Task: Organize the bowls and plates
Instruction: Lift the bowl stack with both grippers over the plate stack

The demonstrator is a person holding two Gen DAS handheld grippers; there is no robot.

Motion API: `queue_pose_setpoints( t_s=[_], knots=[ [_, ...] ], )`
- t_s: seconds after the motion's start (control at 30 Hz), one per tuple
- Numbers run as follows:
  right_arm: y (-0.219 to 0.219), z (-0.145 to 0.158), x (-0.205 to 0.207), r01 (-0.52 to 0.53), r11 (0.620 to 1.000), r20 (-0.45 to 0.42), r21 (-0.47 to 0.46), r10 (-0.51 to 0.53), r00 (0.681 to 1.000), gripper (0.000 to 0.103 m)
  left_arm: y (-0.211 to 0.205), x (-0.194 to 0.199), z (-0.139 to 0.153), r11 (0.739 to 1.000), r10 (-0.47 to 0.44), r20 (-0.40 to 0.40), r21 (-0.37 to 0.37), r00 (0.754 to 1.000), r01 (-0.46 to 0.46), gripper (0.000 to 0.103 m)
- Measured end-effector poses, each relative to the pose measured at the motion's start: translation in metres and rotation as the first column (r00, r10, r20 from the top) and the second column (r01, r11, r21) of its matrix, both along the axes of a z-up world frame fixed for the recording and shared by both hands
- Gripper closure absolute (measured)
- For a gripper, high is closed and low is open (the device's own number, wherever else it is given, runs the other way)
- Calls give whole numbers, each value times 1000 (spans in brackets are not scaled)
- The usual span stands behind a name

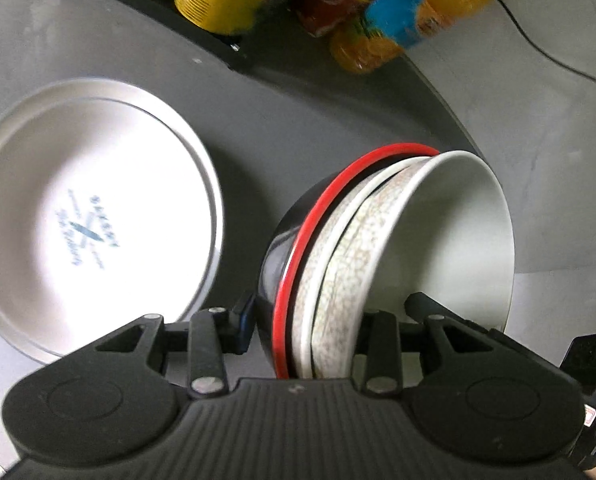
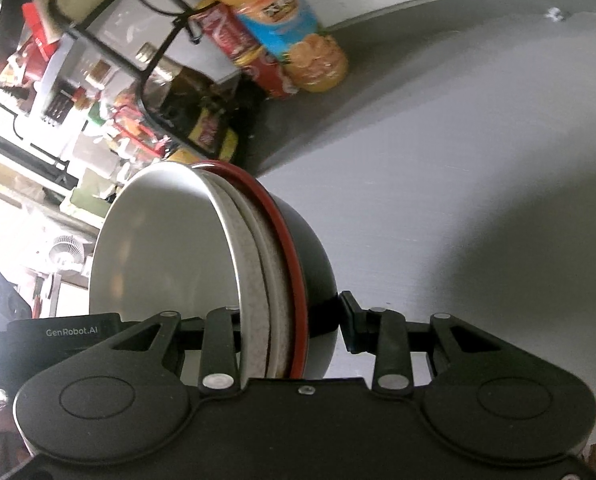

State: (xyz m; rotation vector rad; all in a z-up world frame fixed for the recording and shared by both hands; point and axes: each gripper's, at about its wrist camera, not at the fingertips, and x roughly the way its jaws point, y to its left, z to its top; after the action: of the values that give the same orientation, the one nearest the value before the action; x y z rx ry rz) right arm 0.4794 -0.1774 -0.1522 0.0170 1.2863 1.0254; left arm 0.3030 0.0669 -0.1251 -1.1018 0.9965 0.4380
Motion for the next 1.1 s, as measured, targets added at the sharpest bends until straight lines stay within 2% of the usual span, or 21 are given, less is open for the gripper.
queue_pose_setpoints(
  t_s=[0.5, 1.1],
  knots=[
    [54, 13, -38, -44, 999, 5, -6, 44, 999, 69, 49, -45, 10, 1000, 27, 19, 1, 999, -27, 65],
    [94, -5, -88, -14, 999, -43, -51, 12, 999, 69, 102, -82, -10, 1000, 2, -19, -4, 1000, -2, 65]
  ],
)
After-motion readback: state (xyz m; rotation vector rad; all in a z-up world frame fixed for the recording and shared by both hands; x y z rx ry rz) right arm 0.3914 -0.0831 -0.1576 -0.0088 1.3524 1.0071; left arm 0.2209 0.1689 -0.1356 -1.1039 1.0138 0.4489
